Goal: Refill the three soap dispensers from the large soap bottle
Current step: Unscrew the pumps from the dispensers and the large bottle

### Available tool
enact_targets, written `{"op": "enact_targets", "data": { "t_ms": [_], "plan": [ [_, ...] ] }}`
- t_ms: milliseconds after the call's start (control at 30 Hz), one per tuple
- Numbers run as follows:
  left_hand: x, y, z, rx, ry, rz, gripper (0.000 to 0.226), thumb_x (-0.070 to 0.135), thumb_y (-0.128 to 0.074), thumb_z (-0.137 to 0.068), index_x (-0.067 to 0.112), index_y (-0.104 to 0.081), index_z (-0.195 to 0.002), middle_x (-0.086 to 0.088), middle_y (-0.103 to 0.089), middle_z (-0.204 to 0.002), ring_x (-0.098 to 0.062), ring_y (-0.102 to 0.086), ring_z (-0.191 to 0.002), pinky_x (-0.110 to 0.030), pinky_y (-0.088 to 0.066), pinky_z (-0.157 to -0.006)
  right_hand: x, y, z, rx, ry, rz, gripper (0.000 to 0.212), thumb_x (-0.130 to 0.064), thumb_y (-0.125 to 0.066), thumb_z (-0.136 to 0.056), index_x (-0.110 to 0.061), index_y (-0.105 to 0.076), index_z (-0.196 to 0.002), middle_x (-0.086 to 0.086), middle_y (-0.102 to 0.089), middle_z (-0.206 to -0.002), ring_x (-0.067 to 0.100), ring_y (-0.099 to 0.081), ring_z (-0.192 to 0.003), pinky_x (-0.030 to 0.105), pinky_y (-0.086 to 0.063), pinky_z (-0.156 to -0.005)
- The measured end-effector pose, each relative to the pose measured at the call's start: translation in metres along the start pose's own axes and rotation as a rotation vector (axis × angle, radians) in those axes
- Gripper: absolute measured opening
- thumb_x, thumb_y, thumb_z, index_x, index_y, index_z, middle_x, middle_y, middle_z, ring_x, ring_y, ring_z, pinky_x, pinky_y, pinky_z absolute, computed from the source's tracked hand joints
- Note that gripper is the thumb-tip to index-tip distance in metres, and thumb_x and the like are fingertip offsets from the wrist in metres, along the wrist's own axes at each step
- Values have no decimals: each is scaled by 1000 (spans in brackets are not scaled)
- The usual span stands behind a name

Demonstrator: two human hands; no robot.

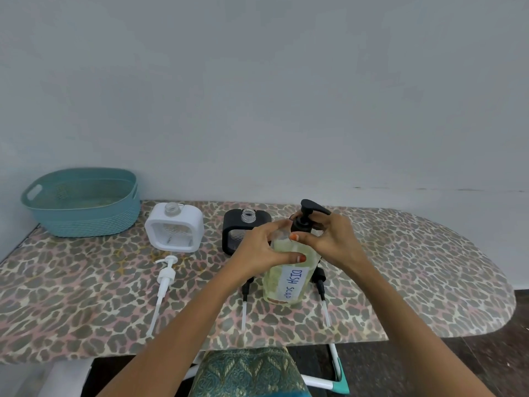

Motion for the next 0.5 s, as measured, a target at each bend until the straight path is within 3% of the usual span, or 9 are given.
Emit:
{"op": "enact_targets", "data": {
  "t_ms": [67,167,233,300,367,500],
  "plan": [
    [2,0,1,-9,-17,11,80,35,-82,-62,33,-44,-133,11,-55,-129,0,-49,-117,-15,-40,-95,0,6,-3,-105,10,-6,26,-11,-73,-75,-7,-68,-100,-1,-67,-95,18,-63,-100,37,-46,-97],
    [1,-1,0,-8,8,25,83,37,-82,-61,30,-43,-134,8,-53,-133,-5,-49,-121,-29,-41,-104,0,9,-5,-202,-29,-102,32,-12,-71,-78,-9,-63,-109,-2,-67,-106,13,-61,-106,38,-45,-100],
    [0,-1,1,2,26,27,82,39,-82,-60,26,-45,-133,5,-53,-134,-9,-48,-124,-36,-40,-106,-3,9,-3,-131,-49,-133,39,-18,-75,-74,-18,-59,-109,-10,-64,-102,6,-61,-98,26,-48,-95],
    [0,-1,1,7,32,30,79,40,-82,-59,27,-48,-129,5,-54,-133,-9,-48,-124,-38,-39,-107,-9,9,0,14,-32,-104,39,-23,-79,-69,-28,-54,-98,-12,-59,-95,-1,-57,-86,5,-45,-76],
    [0,-1,1,9,33,34,78,42,-82,-58,27,-51,-128,6,-56,-131,-8,-49,-123,-38,-40,-106,-12,7,2,92,-18,-65,38,-26,-80,-68,-30,-51,-92,-6,-60,-91,2,-56,-80,1,-42,-65],
    [-1,-2,2,5,52,58,81,38,-83,-59,27,-47,-130,4,-56,-131,-9,-49,-123,-38,-40,-107,-11,7,3,72,-14,-78,31,-18,-79,-70,-22,-57,-93,-12,-62,-75,-5,-57,-66,1,-42,-62]
  ]
}}
Point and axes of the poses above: each hand's wrist, its own z-axis away from the middle knuckle, its own y-axis out of the back of the hand, x = y × z, the point moved 2 cm from there along -z, towards the middle knuckle
